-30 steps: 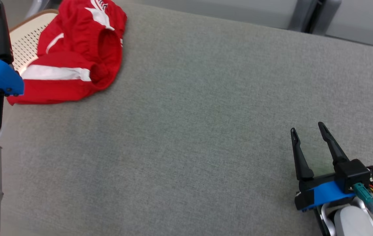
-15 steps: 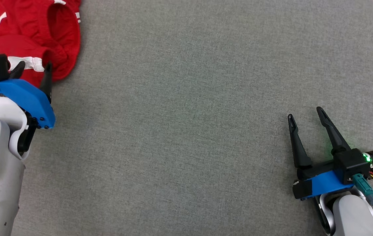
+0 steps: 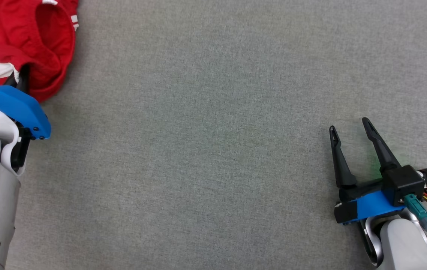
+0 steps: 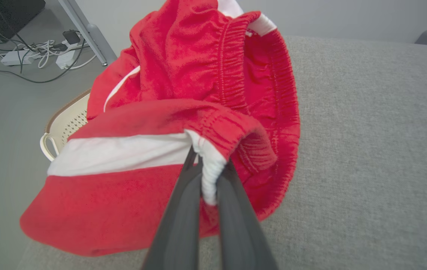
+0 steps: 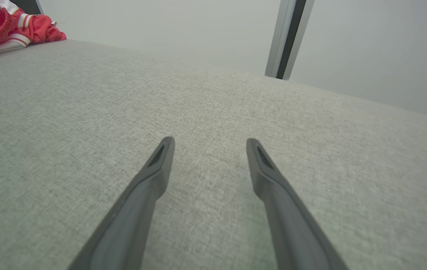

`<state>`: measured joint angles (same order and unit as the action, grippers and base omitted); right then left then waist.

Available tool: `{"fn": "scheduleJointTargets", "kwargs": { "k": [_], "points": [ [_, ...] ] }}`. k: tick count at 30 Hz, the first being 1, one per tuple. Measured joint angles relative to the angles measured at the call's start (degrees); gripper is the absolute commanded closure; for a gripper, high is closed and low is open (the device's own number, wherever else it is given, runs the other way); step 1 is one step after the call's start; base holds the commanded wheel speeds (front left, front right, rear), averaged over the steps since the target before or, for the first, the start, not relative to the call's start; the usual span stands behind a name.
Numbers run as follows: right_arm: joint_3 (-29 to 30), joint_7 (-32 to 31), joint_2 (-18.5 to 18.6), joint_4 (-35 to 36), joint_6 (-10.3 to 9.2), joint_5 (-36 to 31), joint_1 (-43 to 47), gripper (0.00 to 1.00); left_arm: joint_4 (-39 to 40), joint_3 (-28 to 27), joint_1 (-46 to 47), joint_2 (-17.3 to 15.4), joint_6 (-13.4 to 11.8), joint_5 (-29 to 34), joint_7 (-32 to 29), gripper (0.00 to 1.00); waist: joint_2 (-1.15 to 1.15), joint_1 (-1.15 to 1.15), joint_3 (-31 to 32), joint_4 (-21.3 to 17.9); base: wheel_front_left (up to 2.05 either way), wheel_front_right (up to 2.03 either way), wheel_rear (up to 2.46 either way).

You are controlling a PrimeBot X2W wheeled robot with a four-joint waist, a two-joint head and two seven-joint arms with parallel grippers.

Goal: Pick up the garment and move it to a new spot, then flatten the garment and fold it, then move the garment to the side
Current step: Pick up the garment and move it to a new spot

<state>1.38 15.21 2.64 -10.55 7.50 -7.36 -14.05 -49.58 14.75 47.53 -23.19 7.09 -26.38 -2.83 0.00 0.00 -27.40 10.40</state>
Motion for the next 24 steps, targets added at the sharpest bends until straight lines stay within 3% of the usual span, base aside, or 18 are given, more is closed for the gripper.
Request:
{"fn": "scheduleJointTargets", "kwargs": {
  "k": [9, 16, 21, 24],
  "points": [
    [-0.1, -0.1, 0.1, -2.3, 0.00, 3.2, 0.9, 0.00, 0.4, 2.0, 1.2, -1.2, 0.0, 1.9, 3.2, 1.00, 0.00, 0.00, 5.9, -0.6, 0.00, 0.00, 0.00],
    [0.5, -0.1, 0.1, -4.1, -0.01, 6.0, 4.1, 0.00, 7.9, 5.5, 1.8, -1.0, 0.0, 3.7, 0.9, 1.00, 0.00, -0.01, 12.6, -2.7, 0.00, 0.00, 0.00],
    [1.7, -0.1, 0.1, -5.1, -0.01, 7.4, 6.5, 0.00, 16.4, 8.6, 1.5, 1.5, -0.1, 4.5, -3.2, 1.00, 0.00, -0.02, 16.8, -5.8, 0.00, 0.00, 0.00],
    [2.7, -0.1, 0.1, -5.3, -0.01, 8.1, 7.5, 0.00, 21.2, 11.6, 1.0, 4.7, -1.2, 5.8, -5.7, 1.00, 0.00, -0.02, 18.5, -8.3, 0.00, 0.00, 0.00]
  ]
}}
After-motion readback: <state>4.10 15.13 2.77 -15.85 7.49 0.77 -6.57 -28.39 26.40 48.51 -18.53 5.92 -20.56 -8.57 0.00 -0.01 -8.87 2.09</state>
